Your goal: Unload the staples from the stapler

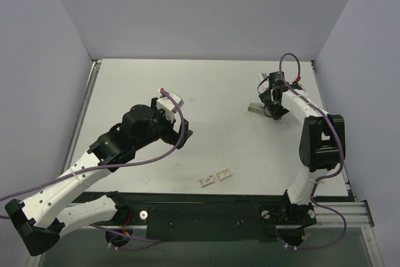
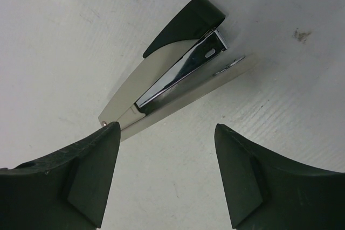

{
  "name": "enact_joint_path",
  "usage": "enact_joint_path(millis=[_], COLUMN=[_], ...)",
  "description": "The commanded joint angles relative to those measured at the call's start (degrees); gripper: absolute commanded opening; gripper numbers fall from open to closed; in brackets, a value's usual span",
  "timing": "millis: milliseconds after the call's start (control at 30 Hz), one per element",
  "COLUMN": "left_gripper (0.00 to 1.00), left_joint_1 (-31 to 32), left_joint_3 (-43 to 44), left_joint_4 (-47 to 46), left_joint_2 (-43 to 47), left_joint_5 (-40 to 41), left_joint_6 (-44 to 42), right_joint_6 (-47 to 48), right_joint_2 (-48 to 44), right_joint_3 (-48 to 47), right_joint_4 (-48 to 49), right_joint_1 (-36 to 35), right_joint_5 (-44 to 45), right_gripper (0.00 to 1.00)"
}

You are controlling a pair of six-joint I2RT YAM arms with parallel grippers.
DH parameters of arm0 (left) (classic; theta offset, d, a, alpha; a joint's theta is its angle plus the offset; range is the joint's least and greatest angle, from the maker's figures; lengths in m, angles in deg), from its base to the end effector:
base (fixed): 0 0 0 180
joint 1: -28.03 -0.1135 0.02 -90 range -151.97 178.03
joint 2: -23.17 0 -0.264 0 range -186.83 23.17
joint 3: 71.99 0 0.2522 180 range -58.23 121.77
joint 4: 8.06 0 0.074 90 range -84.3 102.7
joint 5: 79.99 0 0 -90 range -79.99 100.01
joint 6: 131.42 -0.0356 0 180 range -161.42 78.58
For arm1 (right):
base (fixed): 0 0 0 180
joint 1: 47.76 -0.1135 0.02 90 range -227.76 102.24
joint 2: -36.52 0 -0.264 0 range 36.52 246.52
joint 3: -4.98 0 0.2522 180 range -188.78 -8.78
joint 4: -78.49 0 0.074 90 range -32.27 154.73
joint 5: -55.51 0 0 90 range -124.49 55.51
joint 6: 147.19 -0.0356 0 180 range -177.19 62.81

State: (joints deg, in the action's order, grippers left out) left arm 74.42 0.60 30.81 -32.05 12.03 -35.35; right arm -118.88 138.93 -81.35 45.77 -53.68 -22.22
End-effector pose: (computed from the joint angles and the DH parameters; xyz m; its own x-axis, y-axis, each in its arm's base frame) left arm 0.1472 -0.1527 0.3655 -0.3255 0.1885 -0.9266 0.6703 0.7371 -0.0855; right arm 0.3894 0.0328 0.2196 -0.3211 0.8316 -0.4532 0.6771 0.5361 0.5041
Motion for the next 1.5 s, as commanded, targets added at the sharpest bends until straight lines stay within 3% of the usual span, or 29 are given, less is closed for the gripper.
enact_joint_path(millis=[0, 933, 1467], left_gripper=[0.97, 0.97, 0.97], left_joint_1=[-0.1, -2.6, -2.9], left_joint_3=[0.4, 0.7, 0.7], left_joint_4=[-0.2, -0.1, -0.2], left_joint_2=[0.2, -2.2, -2.1], left_joint_5=[-1.6, -4.4, -5.1], left_joint_6=[-0.7, -0.5, -0.4], right_joint_6=[-2.8, -2.9, -1.8], right_joint_2=[1.6, 7.7, 7.5], right_joint_3=[-1.8, -1.3, -0.2], right_joint_4=[-0.1, 2.0, 2.5], right_joint_1=[0.5, 2.7, 2.7], right_joint_5=[-0.2, -0.8, -0.8], right_gripper=[0.65, 0.48, 0.18])
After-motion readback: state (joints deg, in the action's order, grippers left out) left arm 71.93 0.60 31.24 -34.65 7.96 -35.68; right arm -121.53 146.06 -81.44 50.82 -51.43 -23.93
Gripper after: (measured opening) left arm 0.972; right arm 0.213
